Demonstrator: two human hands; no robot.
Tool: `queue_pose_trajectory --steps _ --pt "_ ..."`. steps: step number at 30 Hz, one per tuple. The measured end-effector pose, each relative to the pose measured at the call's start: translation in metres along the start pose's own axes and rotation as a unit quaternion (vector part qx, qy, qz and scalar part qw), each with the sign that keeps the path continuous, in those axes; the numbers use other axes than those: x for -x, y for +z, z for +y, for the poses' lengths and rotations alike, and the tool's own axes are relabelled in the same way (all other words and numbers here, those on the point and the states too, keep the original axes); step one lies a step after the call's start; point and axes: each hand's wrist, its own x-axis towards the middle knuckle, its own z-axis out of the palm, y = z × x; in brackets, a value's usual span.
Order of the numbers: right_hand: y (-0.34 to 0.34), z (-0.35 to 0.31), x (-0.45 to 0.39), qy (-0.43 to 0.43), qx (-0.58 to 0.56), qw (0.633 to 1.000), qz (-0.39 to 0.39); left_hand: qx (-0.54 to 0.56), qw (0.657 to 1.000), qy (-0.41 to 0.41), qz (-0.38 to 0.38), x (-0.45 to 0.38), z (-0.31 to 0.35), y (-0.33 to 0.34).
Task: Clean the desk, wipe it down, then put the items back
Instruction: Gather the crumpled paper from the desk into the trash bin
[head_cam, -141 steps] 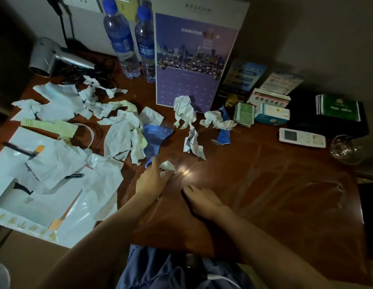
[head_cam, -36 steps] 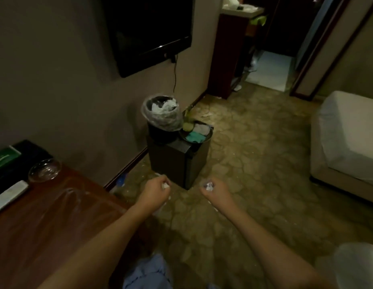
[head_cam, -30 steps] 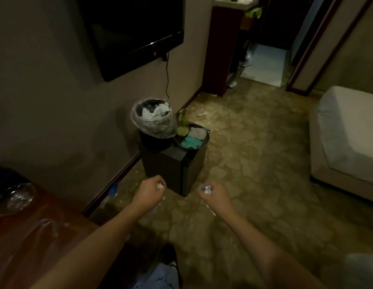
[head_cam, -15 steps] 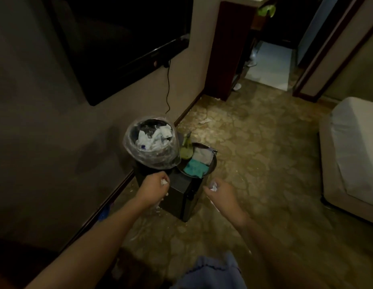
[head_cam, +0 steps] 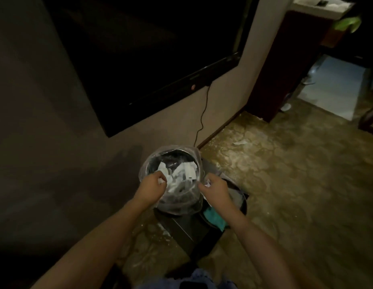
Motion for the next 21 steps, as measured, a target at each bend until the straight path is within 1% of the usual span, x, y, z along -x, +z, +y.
queue_pose_trajectory --steps 3,5,7,9,13,18,21 --pt "0.013 -0.003 -0.041 -0.015 0.020 1.000 -0.012 0.013 0.999 -0.029 0.020 -0.026 0.001 0.000" --pt "0.024 -0.003 -0.055 -0.021 0.015 0.999 -0.021 0.014 0.999 -0.047 0.013 -0.042 -0.004 0.004" --pt "0.036 0.000 -0.069 -0.029 0.017 0.998 -0.048 0.024 0.997 -0.070 0.004 -0.058 -0.011 0.007" --pt "0.047 0.002 -0.083 -0.009 0.010 0.998 -0.067 0.033 0.996 -0.081 -0.004 -0.074 -0.018 0.011" --pt "0.066 0.009 -0.103 0.043 -0.005 0.997 -0.071 0.012 0.996 -0.078 -0.044 -0.108 -0.029 0.019" --pt "0.085 0.021 -0.123 0.081 0.034 0.989 -0.115 -0.006 0.994 -0.074 -0.076 -0.151 -0.035 0.027" --pt "0.096 0.022 -0.131 0.100 0.055 0.986 -0.125 -0.008 0.993 -0.063 -0.103 -0.168 -0.040 0.036"
